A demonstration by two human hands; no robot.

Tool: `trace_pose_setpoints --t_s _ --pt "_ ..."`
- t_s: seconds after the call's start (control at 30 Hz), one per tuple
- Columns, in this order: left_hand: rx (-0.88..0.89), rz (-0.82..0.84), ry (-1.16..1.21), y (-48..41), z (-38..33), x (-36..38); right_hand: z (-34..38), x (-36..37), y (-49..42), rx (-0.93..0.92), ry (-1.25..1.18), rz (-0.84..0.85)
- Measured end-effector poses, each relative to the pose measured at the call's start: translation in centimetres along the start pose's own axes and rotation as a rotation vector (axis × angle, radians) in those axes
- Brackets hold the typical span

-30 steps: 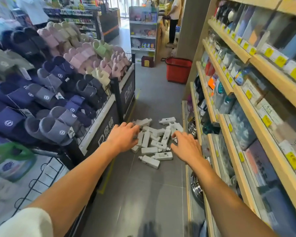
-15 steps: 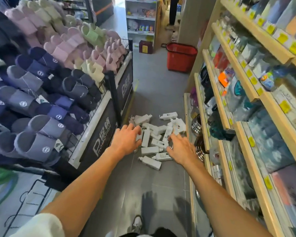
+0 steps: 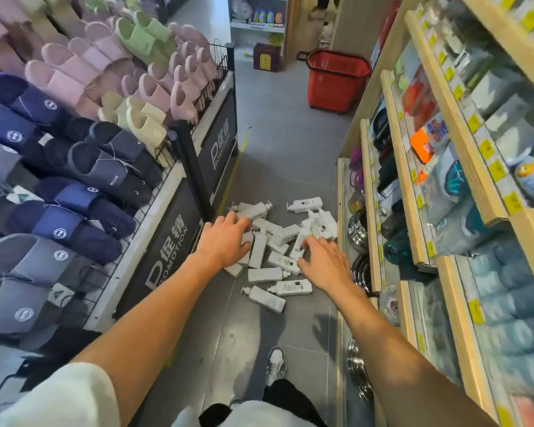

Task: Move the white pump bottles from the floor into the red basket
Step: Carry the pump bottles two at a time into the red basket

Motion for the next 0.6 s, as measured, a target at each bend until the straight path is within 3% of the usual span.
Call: trace_pose_setpoints --t_s 0.6 --pt "-0.042 0.088 0.083 -14.1 4.6 -1.1 0.1 -0.7 -15.8 0.05 -0.039 0.171"
Point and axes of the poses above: each hand's wrist, its own y-axis away from the middle knuckle, its own x-axis out of the palm, z = x × y, the point moved 2 cm from there along -y, towards the middle knuckle, and after that the axes turned 2 degrees about -z, right-handed, at the moved point
